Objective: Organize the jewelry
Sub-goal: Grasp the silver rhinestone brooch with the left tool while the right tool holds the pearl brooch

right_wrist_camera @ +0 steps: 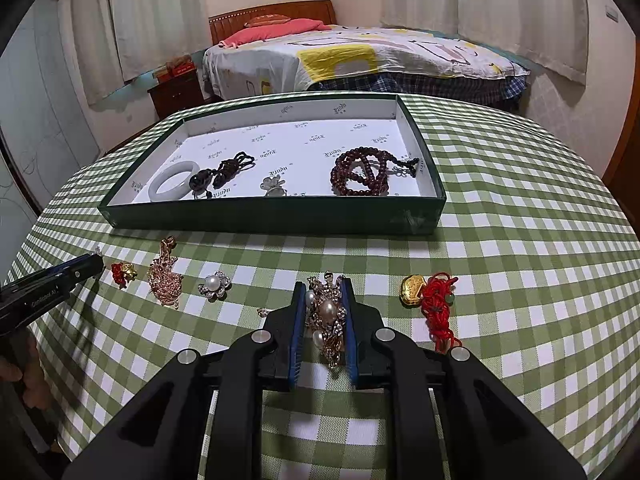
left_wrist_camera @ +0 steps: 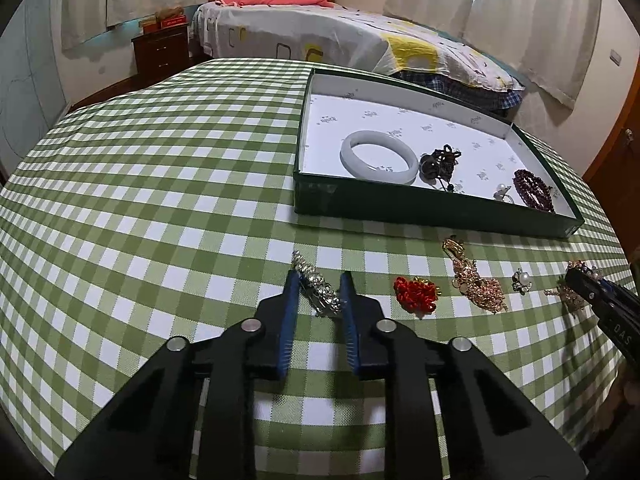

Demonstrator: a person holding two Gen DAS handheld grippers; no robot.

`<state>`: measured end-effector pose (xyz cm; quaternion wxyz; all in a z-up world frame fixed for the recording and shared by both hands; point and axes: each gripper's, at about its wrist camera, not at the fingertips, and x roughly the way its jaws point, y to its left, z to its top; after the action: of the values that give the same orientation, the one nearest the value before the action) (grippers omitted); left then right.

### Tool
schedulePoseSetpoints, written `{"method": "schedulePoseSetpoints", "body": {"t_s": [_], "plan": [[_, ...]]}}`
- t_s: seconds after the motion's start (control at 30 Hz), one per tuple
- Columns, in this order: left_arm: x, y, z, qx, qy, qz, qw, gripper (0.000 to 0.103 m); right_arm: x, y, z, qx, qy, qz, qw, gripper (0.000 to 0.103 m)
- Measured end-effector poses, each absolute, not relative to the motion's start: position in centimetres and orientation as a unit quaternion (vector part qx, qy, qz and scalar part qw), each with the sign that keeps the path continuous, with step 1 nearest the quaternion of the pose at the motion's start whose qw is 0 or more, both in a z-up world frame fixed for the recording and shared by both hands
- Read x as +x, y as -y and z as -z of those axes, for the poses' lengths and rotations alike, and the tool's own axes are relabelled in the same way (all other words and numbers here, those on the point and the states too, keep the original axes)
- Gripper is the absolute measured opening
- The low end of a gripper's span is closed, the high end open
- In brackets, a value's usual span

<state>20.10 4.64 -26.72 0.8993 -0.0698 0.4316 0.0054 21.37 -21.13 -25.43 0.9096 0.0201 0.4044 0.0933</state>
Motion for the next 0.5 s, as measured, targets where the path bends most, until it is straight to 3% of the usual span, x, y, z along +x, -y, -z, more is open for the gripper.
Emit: {"method": "schedulePoseSetpoints", "body": {"t_s": [0.1, 0.5], "plan": [[20.11, -4.81, 26.76, -0.076, -0.432, -0.004, 0.898, 0.013, 21.40, 21.13, 25.41, 0.021, -0.404, -0.094, 0.910, 0.018], [20.09, -5.05, 26.78, -0.079, -0.432, -0.004, 0.899, 0.013, 21.33, 21.38, 25.35, 0.032, -0.403, -0.094, 0.910, 0.018]]}}
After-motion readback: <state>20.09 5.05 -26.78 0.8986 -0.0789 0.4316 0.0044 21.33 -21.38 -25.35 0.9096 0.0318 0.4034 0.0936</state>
